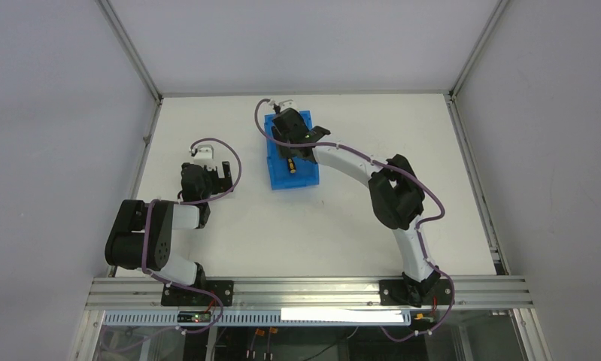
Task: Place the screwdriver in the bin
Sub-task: Place the screwdriver in the bin, then reset both arms
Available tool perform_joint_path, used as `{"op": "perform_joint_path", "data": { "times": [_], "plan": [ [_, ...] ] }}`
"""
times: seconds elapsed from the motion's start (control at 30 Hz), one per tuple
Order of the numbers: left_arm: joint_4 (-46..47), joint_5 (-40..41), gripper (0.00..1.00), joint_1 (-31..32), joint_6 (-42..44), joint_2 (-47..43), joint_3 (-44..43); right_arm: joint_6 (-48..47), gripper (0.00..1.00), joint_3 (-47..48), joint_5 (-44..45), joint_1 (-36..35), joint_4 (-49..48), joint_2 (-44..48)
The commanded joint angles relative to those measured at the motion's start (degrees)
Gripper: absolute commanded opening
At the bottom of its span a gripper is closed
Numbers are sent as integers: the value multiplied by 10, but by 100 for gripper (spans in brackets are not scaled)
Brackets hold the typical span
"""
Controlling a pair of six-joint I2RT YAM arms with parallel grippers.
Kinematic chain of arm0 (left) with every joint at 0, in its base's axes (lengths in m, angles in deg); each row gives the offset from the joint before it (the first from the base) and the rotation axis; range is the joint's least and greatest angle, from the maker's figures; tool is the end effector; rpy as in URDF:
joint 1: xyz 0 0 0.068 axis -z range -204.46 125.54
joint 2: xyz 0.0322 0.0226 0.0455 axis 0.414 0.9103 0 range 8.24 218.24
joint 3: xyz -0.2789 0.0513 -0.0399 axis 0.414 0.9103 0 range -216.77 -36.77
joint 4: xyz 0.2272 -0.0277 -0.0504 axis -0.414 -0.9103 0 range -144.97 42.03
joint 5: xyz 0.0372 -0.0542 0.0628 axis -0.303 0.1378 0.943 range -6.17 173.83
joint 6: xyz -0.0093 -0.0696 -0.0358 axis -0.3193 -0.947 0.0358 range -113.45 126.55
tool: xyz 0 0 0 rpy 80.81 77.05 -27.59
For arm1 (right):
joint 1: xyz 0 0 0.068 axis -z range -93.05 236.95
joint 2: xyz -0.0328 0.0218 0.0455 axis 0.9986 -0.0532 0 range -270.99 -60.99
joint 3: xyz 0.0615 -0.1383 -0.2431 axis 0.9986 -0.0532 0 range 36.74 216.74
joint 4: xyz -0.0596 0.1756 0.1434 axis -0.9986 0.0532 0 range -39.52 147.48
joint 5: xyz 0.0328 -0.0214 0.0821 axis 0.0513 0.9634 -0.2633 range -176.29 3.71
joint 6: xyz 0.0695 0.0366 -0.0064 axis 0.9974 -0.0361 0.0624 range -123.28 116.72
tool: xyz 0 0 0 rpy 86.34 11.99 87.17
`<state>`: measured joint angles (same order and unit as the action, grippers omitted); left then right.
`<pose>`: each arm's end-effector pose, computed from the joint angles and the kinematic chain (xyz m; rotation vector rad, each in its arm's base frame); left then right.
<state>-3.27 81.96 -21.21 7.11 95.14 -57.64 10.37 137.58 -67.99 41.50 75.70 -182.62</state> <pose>0.2786 -0.0180 0.1667 0.0861 1.9414 -0.0627 0.3553 0.3309 0.2303 -0.4907 2.2744 0.1373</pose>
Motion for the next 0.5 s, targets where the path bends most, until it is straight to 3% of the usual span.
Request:
{"op": "perform_joint_path", "data": {
  "times": [0.0, 0.27, 0.33, 0.37, 0.4, 0.43, 0.47],
  "plan": [
    [15, 0, 100, -7, -4, -5, -10, -7, 55, 61, 12, -6, 29, 37],
    [15, 0, 100, -7, -4, -5, -10, -29, 58, 154, 7, -10, 82, 60],
    [15, 0, 100, -8, -4, -5, -10, -37, 65, 177, 10, -11, 92, 65],
    [15, 0, 100, -7, -4, -6, -10, -42, 73, 189, 12, -10, 98, 67],
    [15, 0, 100, -8, -4, -5, -10, -46, 90, 200, 13, -10, 101, 68],
    [15, 0, 100, -8, -4, -5, -10, -51, 98, 211, 13, -11, 105, 69],
    [15, 0, 100, -7, -4, -5, -10, -54, 99, 224, 14, -10, 113, 70]
  ]
}}
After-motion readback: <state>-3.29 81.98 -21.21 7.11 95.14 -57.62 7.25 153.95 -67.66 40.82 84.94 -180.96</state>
